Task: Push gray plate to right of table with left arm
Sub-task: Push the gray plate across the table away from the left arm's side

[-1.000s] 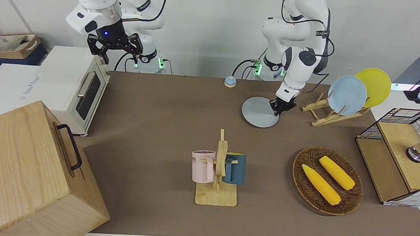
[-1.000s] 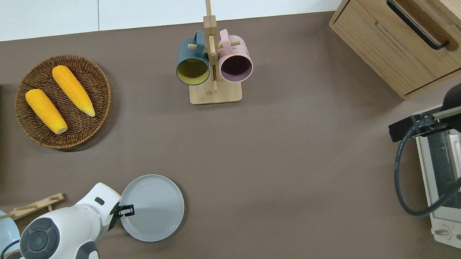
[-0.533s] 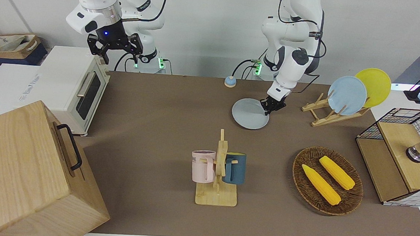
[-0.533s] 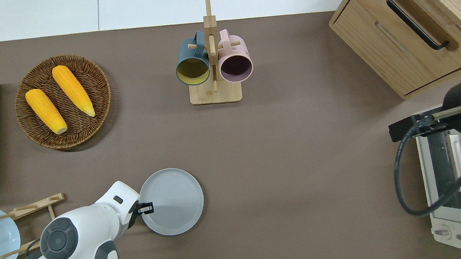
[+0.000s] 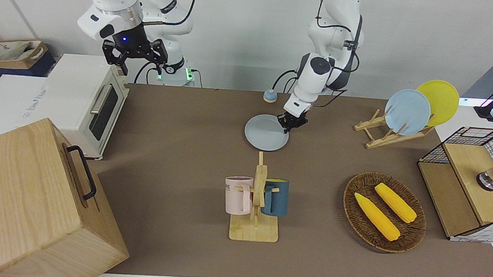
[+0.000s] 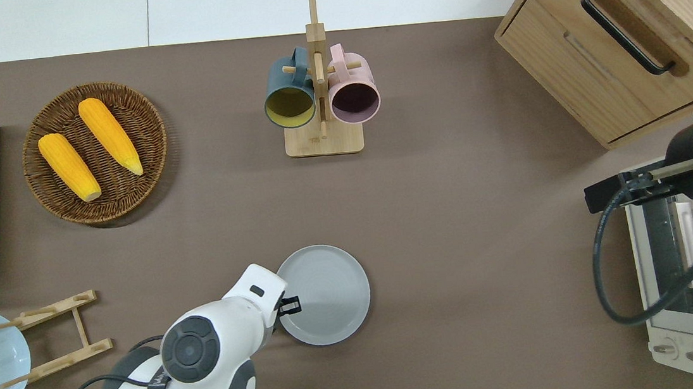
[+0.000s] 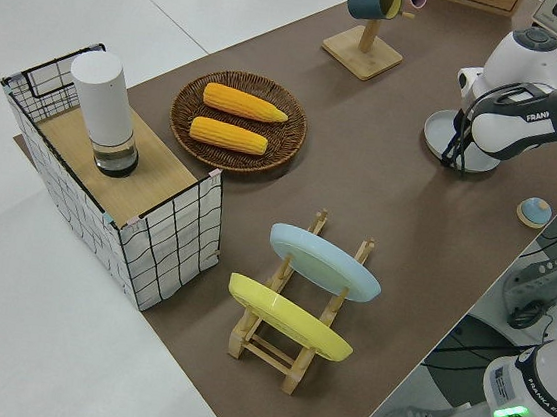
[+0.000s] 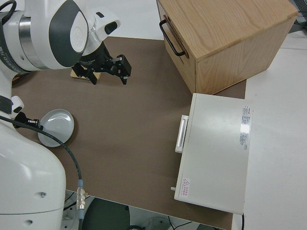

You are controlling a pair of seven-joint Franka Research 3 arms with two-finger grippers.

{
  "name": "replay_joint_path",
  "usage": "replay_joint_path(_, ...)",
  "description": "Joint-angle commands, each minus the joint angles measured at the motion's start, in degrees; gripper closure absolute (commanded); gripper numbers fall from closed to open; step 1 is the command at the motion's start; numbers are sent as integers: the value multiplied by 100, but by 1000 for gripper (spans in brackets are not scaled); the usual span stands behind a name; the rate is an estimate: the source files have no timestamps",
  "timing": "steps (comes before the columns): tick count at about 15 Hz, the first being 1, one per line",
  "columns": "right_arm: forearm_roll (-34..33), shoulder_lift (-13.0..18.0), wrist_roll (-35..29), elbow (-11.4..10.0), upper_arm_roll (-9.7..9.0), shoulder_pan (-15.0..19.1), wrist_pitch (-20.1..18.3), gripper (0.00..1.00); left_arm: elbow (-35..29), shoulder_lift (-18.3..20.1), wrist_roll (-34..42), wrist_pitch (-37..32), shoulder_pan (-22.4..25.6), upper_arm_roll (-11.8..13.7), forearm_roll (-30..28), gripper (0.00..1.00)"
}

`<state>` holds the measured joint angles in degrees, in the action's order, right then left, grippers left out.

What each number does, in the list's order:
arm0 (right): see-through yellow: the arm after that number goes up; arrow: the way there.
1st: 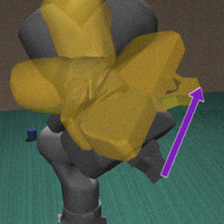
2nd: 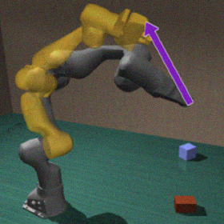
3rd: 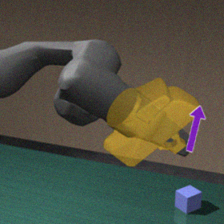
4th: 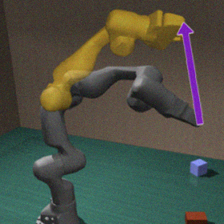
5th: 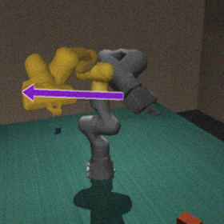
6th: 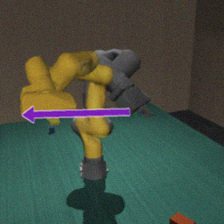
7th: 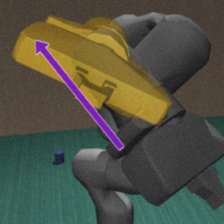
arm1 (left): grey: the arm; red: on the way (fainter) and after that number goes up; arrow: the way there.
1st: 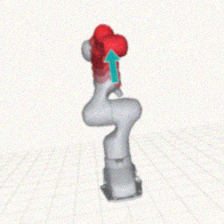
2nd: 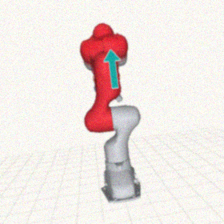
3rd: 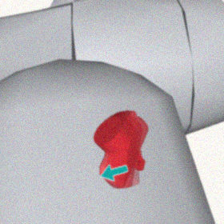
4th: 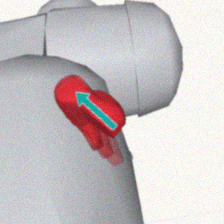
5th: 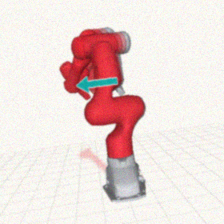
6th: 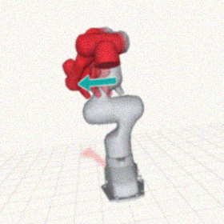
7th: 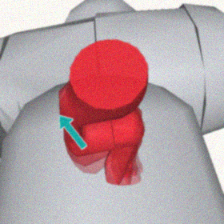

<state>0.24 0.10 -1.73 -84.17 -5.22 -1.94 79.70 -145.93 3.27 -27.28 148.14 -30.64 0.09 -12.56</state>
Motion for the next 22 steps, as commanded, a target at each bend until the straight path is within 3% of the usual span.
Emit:
replay_joint_path(1, 46, 43, 15, 5, -32, 62, -69, 17, 721, -835, -961, 84, -688, -105, -80, 1000)
replay_joint_path(4, 46, 43, 6, -3, -23, 62, -69, 17, 1468, -1494, -1753, 84, -777, -553, -9, 1000)
replay_joint_path(7, 46, 43, 15, -3, -32, 62, -69, 17, 2049, -1925, -2359, 75, -899, -782, 78, 1000)
replay_joint_path(14, 46, 43, 15, -3, -32, 62, -69, 17, 3359, -2831, -3898, -4, -1515, -782, 834, 1000)
replay_joint_path(20, 46, 43, 14, 5, -23, 62, -69, 17, 3703, -3008, -4119, -30, -1709, -782, 870, 1000)
replay_joint_path(21, 46, 43, 15, -3, -32, 62, -69, 17, 3703, -2999, -4119, -30, -1700, -774, 870, 874)
replay_joint_path(22, 46, 43, 15, -3, -32, 62, -69, 17, 3703, -2981, -4110, -65, -1691, -765, 870, 670)
